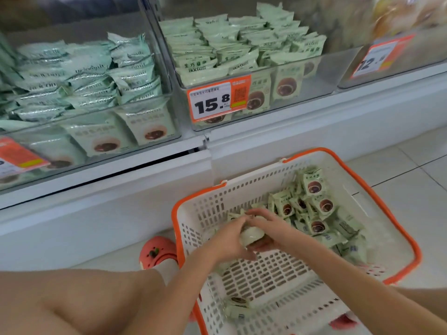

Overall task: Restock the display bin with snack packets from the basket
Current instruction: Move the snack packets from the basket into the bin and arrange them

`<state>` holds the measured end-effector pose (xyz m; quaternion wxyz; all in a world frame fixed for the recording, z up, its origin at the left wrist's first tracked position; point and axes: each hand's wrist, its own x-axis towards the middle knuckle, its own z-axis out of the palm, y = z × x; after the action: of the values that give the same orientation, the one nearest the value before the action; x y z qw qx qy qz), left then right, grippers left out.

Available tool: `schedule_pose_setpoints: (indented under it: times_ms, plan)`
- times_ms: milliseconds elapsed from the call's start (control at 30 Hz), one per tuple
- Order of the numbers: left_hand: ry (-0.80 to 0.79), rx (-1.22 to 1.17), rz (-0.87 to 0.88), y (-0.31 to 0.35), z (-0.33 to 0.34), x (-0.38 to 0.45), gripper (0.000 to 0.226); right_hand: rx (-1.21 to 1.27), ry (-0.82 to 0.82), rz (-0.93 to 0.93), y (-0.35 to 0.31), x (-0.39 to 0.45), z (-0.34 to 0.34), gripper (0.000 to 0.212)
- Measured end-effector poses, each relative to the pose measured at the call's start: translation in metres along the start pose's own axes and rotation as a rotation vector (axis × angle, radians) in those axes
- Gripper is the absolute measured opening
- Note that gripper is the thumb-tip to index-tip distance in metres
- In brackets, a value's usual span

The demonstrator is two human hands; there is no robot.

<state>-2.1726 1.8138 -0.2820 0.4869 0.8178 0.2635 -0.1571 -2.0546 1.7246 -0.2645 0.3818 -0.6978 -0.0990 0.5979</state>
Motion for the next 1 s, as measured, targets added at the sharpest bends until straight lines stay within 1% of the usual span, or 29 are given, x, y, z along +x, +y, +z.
schedule_pose_setpoints:
  times_ms: [67, 100, 133, 167, 200, 267, 333, 433, 500, 533, 567, 633, 700, 767, 833, 900, 967, 1000]
  plan:
    - [0.101, -0.087, 0.077, 0.026, -0.013, -0.003, 0.074, 0.024, -0.008, -0.051, -0.029, -0.025, -0.015, 0.028]
    - [0.099, -0.202, 0.082, 0.041, -0.023, -0.007, 0.059, 0.075, -0.014, -0.077, -0.045, -0.038, -0.023, 0.029]
    - [0.055, -0.380, 0.064, 0.057, -0.034, -0.011, 0.046, 0.121, -0.028, -0.120, -0.060, -0.052, -0.034, 0.029]
    - [-0.027, -0.554, 0.051, 0.073, -0.045, -0.017, 0.039, 0.129, -0.035, -0.182, -0.073, -0.065, -0.044, 0.029]
    - [-0.104, -0.702, 0.051, 0.090, -0.056, -0.023, 0.039, 0.079, -0.026, -0.262, -0.086, -0.079, -0.054, 0.030]
    - [-0.217, -0.815, 0.099, 0.120, -0.079, -0.036, 0.043, -0.079, 0.031, -0.421, -0.110, -0.108, -0.072, 0.029]
    - [-0.268, -0.808, 0.158, 0.146, -0.099, -0.047, 0.045, -0.200, 0.084, -0.543, -0.131, -0.137, -0.080, 0.027]
    - [-0.218, -0.802, 0.191, 0.176, -0.125, -0.059, 0.053, -0.374, 0.156, -0.667, -0.155, -0.165, -0.079, 0.024]
    - [-0.216, -0.829, 0.183, 0.190, -0.142, -0.065, 0.056, -0.446, 0.209, -0.767, -0.169, -0.172, -0.077, 0.028]
    - [-0.230, -0.794, 0.189, 0.195, -0.150, -0.068, 0.058, -0.477, 0.209, -0.824, -0.177, -0.175, -0.077, 0.031]
    - [-0.240, -0.699, 0.200, 0.201, -0.157, -0.068, 0.059, -0.518, 0.201, -0.872, -0.185, -0.177, -0.077, 0.037]
    - [-0.230, -0.448, 0.226, 0.212, -0.171, -0.070, 0.056, -0.605, 0.177, -0.915, -0.202, -0.180, -0.077, 0.049]
    - [-0.152, -0.333, 0.255, 0.227, -0.182, -0.071, 0.044, -0.632, 0.180, -0.945, -0.217, -0.180, -0.079, 0.052]
    - [-0.004, -0.300, 0.266, 0.239, -0.191, -0.069, 0.036, -0.584, 0.203, -0.961, -0.227, -0.179, -0.086, 0.052]
    - [0.184, -0.317, 0.244, 0.245, -0.201, -0.062, 0.046, -0.479, 0.176, -0.904, -0.232, -0.177, -0.097, 0.053]
    - [0.354, -0.365, 0.253, 0.243, -0.210, -0.050, 0.047, -0.386, 0.120, -0.822, -0.230, -0.174, -0.106, 0.048]
    - [0.485, -0.374, 0.284, 0.240, -0.211, -0.041, 0.049, -0.391, 0.103, -0.768, -0.224, -0.166, -0.107, 0.035]
    - [0.521, -0.364, 0.295, 0.240, -0.209, -0.038, 0.050, -0.445, 0.114, -0.753, -0.221, -0.161, -0.106, 0.033]
